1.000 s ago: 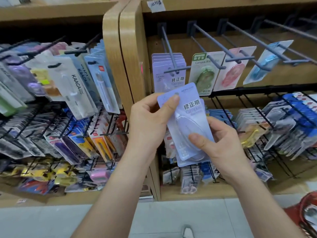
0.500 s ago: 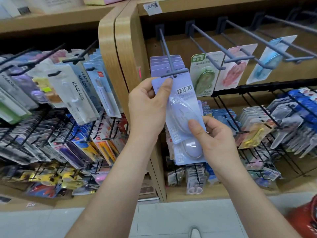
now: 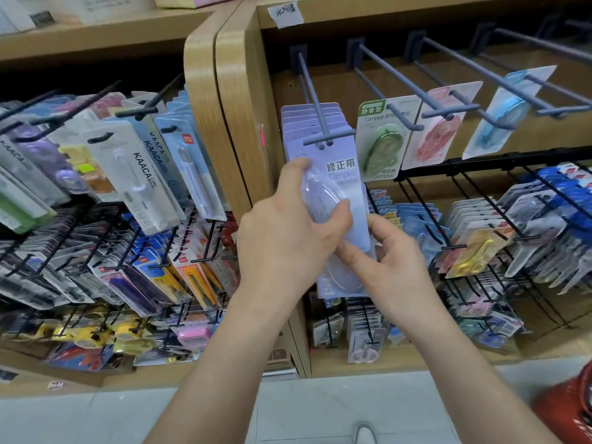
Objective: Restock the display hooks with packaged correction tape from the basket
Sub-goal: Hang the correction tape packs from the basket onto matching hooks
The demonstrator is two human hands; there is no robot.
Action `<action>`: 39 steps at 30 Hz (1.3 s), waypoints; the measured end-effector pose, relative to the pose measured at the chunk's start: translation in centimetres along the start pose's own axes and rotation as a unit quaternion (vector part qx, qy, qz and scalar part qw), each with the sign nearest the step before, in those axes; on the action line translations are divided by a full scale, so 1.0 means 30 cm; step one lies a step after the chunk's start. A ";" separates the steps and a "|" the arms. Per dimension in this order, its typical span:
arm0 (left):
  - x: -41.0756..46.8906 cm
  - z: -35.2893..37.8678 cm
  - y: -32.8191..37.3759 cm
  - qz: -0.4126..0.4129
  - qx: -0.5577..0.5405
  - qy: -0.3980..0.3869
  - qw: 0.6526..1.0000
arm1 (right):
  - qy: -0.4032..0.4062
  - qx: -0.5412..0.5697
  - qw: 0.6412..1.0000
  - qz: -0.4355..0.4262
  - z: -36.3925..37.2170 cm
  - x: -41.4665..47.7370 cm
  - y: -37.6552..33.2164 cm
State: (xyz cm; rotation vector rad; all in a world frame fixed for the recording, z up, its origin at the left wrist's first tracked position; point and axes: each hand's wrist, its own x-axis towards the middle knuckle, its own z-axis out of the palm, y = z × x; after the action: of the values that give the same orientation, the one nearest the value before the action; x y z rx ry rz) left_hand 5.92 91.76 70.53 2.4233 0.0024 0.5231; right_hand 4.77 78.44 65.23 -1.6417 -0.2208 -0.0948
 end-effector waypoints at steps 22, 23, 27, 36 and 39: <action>0.054 0.067 -0.053 -0.005 -0.258 0.016 0.966 | 0.036 0.194 0.980 0.024 -0.127 0.034 -0.006; 0.046 0.048 -0.042 -0.024 -0.342 -0.026 0.939 | 0.024 0.200 0.979 0.023 -0.122 0.037 -0.008; 0.039 0.019 -0.021 -0.001 -0.426 -0.096 0.900 | -0.028 0.205 0.978 0.004 -0.094 0.052 -0.009; 0.075 0.005 -0.018 0.008 -0.482 0.029 0.876 | -0.055 -0.016 0.998 0.012 -0.052 0.083 0.024; 0.099 0.020 -0.018 -0.003 -0.463 0.051 0.885 | -0.038 -0.082 0.996 -0.020 -0.045 0.088 0.035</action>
State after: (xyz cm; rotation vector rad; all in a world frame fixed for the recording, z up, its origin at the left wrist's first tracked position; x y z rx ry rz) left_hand 8.94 92.21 70.87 1.4557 -0.1608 0.4936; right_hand 7.67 77.24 64.83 -1.8061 -0.3112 -0.0837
